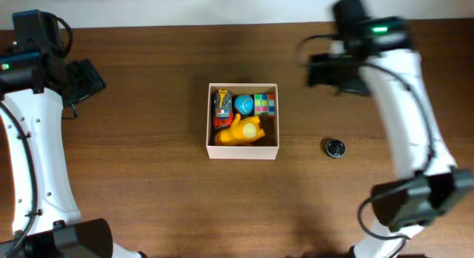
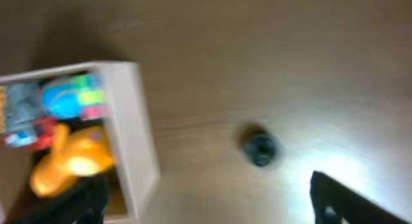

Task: Pack container
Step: 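Grasp the black round puck with the right gripper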

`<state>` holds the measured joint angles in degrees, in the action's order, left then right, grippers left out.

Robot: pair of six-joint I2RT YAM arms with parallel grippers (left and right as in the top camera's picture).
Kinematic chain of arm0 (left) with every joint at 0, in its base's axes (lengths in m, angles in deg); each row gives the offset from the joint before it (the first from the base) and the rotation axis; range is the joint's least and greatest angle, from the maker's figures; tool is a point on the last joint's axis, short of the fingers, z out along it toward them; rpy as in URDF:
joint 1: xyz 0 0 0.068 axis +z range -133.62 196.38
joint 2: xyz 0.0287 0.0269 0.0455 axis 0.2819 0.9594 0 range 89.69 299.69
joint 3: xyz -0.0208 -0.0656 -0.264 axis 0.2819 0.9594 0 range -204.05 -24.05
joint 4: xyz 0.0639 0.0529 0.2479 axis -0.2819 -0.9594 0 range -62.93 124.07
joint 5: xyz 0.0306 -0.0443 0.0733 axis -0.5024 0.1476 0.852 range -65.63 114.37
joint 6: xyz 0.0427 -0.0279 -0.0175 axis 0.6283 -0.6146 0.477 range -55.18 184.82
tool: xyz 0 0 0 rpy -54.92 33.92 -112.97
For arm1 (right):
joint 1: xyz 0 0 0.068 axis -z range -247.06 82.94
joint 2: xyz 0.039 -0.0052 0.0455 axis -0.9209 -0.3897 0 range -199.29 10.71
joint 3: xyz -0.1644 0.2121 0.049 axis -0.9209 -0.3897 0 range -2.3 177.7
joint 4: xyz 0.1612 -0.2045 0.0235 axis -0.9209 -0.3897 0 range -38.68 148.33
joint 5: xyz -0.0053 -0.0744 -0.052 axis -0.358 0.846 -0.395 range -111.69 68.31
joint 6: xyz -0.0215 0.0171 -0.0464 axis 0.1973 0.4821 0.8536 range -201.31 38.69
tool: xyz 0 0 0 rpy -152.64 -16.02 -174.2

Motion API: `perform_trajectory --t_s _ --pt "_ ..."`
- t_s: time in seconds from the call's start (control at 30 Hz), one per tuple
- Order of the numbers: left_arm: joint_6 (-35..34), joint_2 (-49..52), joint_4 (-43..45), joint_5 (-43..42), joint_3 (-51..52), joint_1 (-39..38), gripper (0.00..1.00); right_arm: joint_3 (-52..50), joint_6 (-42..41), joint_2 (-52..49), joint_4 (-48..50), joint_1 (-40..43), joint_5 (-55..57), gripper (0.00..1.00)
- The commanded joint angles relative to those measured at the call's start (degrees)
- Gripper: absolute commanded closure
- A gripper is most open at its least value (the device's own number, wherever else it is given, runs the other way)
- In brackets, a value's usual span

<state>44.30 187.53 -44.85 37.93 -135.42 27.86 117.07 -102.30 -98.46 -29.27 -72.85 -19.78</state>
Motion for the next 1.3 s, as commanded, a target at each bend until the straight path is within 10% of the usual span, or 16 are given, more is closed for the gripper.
perform_trajectory --t_s 0.0,0.6,1.27 --pt "0.9 0.1 0.0 0.2 0.0 0.3 0.01 -1.9 -1.6 -0.3 -2.8 3.9 0.1 0.06" --pt "0.9 0.1 0.0 0.2 0.0 0.3 0.01 -42.0 0.2 -0.3 23.5 6.2 -5.0 0.18" --pt "0.9 0.1 0.0 0.2 0.0 0.3 0.01 -51.7 0.5 -0.3 36.9 6.2 -5.7 0.40"
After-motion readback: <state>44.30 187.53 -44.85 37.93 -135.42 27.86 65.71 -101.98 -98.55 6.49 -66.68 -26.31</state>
